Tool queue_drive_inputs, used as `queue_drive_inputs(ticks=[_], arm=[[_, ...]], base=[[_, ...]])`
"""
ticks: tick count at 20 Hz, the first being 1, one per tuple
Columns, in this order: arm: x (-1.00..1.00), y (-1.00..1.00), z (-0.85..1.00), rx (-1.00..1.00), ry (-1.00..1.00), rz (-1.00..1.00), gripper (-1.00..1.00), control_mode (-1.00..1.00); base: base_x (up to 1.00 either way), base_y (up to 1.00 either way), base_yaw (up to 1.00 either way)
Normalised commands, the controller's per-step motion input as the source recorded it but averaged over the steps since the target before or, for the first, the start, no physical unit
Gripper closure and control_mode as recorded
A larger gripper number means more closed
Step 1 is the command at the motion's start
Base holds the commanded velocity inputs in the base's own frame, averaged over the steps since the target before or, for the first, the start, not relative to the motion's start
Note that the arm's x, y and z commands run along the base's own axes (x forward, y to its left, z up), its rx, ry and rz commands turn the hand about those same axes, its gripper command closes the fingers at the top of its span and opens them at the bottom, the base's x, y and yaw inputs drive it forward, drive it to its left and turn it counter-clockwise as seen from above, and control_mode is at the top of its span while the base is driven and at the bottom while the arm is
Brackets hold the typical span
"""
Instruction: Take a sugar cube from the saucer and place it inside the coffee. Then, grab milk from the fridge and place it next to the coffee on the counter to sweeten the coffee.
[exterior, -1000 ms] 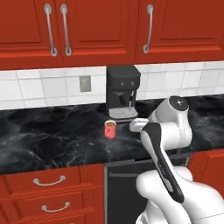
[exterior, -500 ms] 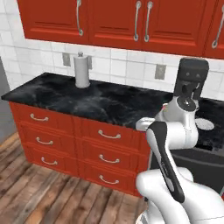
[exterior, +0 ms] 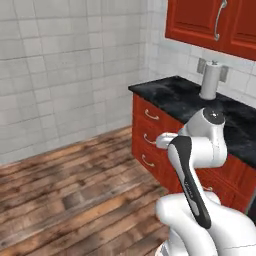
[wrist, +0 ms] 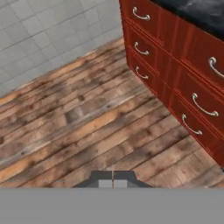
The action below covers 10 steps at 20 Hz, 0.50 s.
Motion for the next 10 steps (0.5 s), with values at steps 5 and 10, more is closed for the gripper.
queue_drive_inputs(ticks=[5, 10], arm=[[0.00, 0.00, 0.00, 0.00, 0.00, 0.00, 1.00, 1.00], [0.00, 0.00, 0.00, 0.00, 0.00, 0.00, 1.00, 1.00]], base=[[-0.05, 0.00, 1.00], [-0.06, 0.00, 1.00]])
